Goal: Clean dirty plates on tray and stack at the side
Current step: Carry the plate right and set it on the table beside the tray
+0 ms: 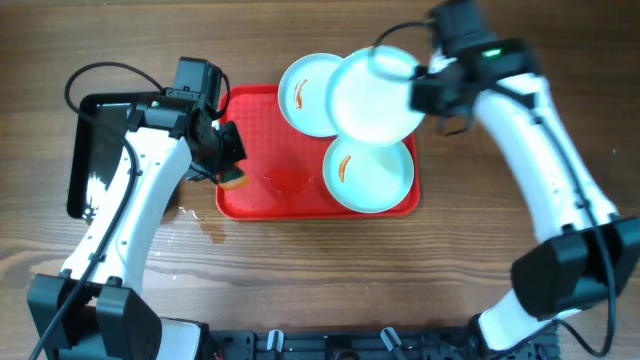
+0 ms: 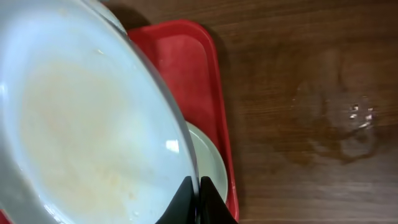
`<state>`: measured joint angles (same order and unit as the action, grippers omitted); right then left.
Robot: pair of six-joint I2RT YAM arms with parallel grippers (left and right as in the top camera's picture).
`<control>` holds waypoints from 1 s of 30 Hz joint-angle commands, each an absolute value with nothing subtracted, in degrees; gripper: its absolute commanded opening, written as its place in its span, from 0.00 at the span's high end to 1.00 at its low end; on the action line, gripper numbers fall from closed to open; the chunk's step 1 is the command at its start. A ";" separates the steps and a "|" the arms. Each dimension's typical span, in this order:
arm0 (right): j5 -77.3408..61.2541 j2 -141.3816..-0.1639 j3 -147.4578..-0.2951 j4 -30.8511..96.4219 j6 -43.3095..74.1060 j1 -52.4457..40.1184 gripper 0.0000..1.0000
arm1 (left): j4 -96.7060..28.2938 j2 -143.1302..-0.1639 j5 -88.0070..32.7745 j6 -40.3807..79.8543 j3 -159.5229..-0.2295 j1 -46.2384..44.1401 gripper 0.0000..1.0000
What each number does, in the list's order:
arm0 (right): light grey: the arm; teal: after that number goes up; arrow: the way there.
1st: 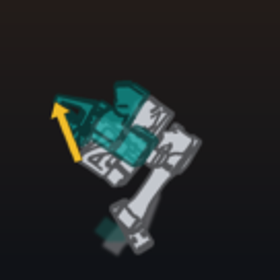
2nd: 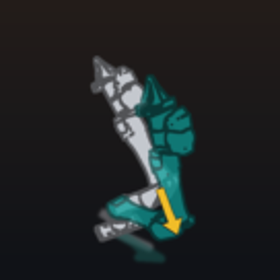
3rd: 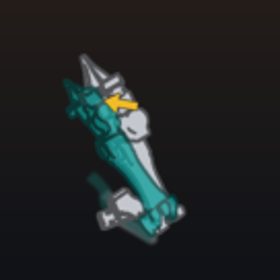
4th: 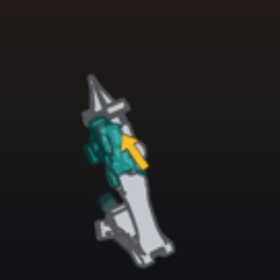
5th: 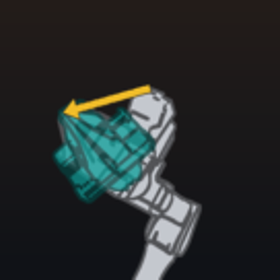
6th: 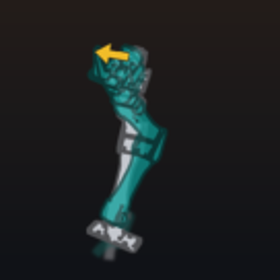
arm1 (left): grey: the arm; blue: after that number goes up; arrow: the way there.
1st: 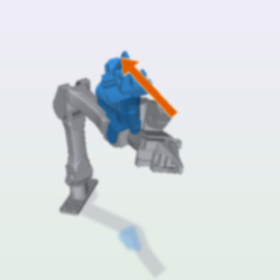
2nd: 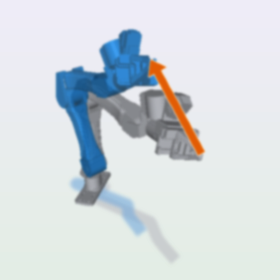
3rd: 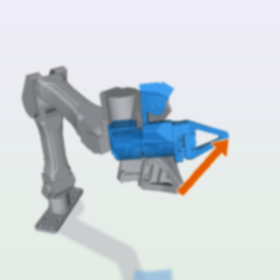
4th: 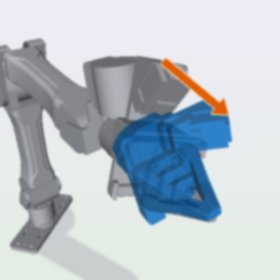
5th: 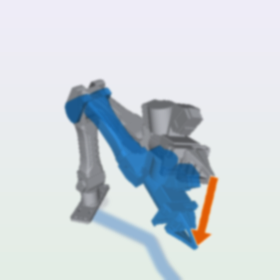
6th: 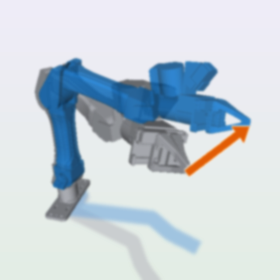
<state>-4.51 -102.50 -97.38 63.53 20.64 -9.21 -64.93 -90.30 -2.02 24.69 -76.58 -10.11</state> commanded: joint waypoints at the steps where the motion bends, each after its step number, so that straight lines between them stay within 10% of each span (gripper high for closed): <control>1: -16.93 -102.45 -96.36 63.24 17.91 0.67 0.96 | -64.77 -89.36 -1.45 23.97 -76.73 -9.85 0.96; 16: -6.31 -103.31 -78.08 48.51 21.87 18.83 0.93 | -64.38 -89.36 -1.43 23.94 -76.73 -9.89 0.96; 18: -6.39 -103.63 -77.71 47.68 21.87 18.83 0.71 | -64.31 -89.36 -1.43 23.97 -76.73 -9.89 0.96; 20: -8.34 -103.66 -77.71 47.24 22.06 18.76 0.04 | -64.18 -89.36 -1.43 23.94 -76.73 -9.89 0.96; 30: -43.75 -103.55 -78.48 44.01 13.43 15.44 0.01 | -63.48 -89.36 -1.45 23.97 -76.73 -9.89 0.96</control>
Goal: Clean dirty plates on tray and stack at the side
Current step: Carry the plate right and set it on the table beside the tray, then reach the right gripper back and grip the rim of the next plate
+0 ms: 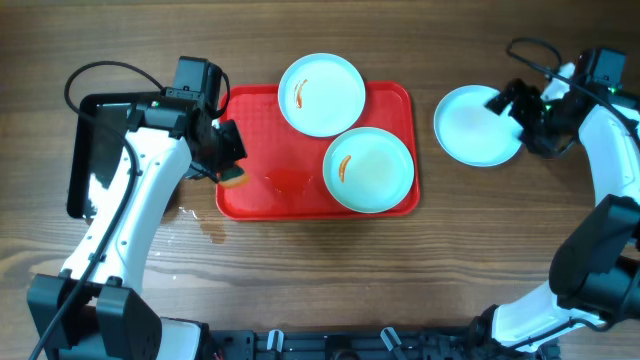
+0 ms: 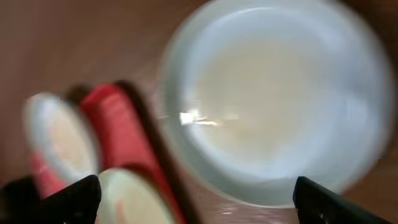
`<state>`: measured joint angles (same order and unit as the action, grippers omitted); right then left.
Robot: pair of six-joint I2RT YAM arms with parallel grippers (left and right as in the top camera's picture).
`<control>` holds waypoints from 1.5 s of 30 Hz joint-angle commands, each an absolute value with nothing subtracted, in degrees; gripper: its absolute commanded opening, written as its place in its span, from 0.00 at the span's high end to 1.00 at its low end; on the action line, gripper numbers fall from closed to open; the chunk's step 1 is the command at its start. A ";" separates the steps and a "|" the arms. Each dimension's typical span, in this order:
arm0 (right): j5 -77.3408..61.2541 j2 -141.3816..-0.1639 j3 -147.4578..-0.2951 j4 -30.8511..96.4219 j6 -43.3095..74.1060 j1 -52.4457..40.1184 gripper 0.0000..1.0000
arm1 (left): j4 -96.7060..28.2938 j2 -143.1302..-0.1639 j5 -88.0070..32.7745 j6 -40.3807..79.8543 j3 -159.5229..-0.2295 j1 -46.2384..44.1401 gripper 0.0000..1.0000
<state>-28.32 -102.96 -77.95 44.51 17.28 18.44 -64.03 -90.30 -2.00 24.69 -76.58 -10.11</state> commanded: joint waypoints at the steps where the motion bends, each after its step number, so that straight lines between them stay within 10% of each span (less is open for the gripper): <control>1: -43.46 -103.55 -79.61 44.45 12.64 13.37 0.00 | -63.37 -89.36 -1.45 23.97 -76.73 -9.89 0.96; 17: -9.17 -117.32 -117.12 66.37 11.92 -13.85 0.01 | -61.30 -89.36 -1.48 23.99 -76.73 -9.89 0.96; 32: -8.91 -136.00 -116.90 47.99 12.19 -16.97 0.54 | -61.06 -89.36 -1.48 23.99 -76.71 -9.89 0.96; 45: -2.94 -138.67 -116.51 48.71 14.41 -19.81 0.62 | -61.08 -89.36 -1.48 23.97 -76.71 -9.89 0.96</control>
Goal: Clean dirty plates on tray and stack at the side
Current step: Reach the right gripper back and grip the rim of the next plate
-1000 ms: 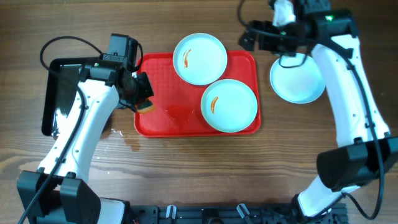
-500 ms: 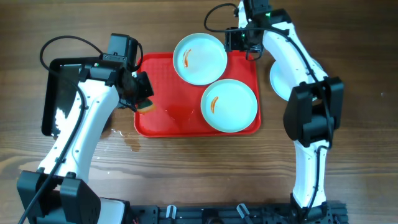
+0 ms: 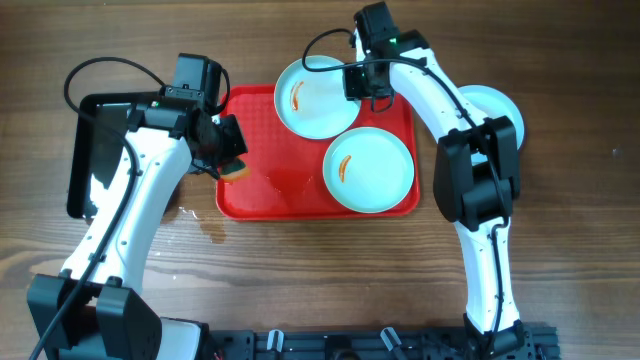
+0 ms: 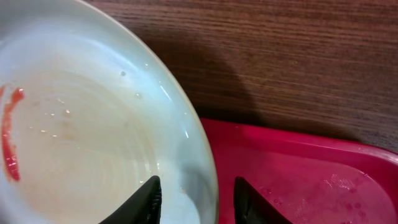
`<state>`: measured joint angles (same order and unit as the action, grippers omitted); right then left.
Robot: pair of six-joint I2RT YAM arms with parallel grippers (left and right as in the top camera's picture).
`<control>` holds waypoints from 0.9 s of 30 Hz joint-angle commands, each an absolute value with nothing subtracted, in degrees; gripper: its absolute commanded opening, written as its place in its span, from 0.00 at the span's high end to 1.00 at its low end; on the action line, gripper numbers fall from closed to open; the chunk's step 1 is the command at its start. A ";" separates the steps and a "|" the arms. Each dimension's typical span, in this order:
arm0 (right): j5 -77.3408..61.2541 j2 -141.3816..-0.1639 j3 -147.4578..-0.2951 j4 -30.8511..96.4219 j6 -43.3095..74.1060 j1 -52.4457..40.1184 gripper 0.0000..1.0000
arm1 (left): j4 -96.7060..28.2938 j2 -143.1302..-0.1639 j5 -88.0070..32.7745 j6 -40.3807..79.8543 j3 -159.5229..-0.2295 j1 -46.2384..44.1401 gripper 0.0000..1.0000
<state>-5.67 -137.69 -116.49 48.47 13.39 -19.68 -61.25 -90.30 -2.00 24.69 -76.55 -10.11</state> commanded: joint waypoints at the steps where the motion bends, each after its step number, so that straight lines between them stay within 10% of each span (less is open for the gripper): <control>1: -2.94 -138.67 -116.51 48.86 14.41 -19.88 0.62 | -61.08 -89.36 -1.48 23.99 -76.71 -9.89 0.96; 16: -11.05 -139.35 -114.85 50.11 15.62 -22.15 0.96 | -61.06 -89.36 -1.48 23.99 -76.71 -9.89 0.96; 27: -13.17 -139.35 -114.83 53.15 20.43 -28.88 0.96 | -61.06 -89.36 -1.48 23.99 -76.71 -9.89 0.96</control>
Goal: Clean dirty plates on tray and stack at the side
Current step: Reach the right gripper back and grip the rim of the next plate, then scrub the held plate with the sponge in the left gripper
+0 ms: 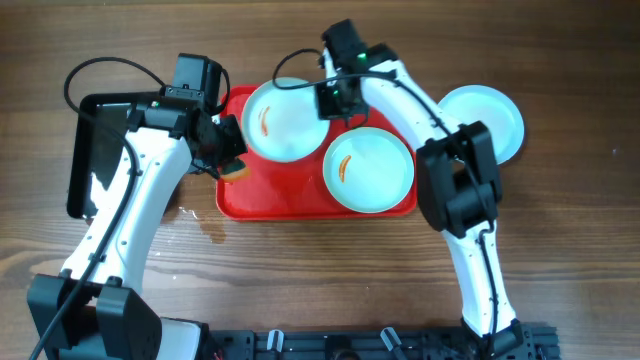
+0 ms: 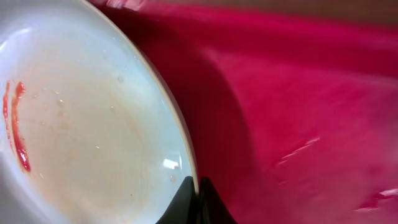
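My right gripper (image 1: 335,100) (image 2: 198,198) is shut on the right rim of a dirty white plate (image 1: 280,122) (image 2: 87,118) with a red sauce streak (image 2: 17,127). It holds the plate over the back left of the red tray (image 1: 300,200) (image 2: 298,93). A second dirty plate (image 1: 368,170) with an orange streak lies on the tray's right half. A clean plate (image 1: 495,120) rests on the table right of the tray, partly behind the right arm. My left gripper (image 1: 228,158) is at the tray's left edge, shut on an orange-yellow sponge (image 1: 236,172).
A black tray (image 1: 85,150) lies at the far left under the left arm. A wet patch (image 1: 205,225) marks the wood just below the red tray's left corner. The right arm crosses above the tray's back right corner.
My right gripper was open around the back plate's rim and is now shut on it. The plate has moved left toward the sponge. The left arm has barely moved.
First my right gripper held a wiped plate above the tray. Then that plate lay on the table to the right, with the gripper open. Later the gripper stood open at the back dirty plate's rim. Now it grips that plate, moved left.
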`<state>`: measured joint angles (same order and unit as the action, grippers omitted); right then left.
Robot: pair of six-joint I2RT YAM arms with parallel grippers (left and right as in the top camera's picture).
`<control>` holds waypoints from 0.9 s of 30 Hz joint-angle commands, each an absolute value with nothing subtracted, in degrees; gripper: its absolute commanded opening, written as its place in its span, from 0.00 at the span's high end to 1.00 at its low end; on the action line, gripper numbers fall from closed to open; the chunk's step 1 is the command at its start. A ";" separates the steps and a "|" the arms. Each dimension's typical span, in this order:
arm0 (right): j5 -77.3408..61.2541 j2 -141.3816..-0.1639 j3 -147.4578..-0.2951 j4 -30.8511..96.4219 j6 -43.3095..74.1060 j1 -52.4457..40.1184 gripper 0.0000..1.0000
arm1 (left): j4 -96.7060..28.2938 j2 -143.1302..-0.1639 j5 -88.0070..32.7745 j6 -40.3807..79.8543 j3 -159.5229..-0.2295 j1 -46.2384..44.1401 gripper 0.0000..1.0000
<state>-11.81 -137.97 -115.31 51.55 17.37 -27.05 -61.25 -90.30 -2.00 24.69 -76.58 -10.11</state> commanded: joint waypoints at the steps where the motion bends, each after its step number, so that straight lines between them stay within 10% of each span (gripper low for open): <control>1: -13.15 -139.35 -114.83 53.65 21.23 -29.36 0.96 | -61.06 -89.36 -1.45 23.99 -76.71 -9.89 0.96; 27: -15.38 -139.35 -111.87 62.43 24.43 -36.91 0.96 | -60.64 -95.37 1.13 22.68 -76.71 -9.89 0.96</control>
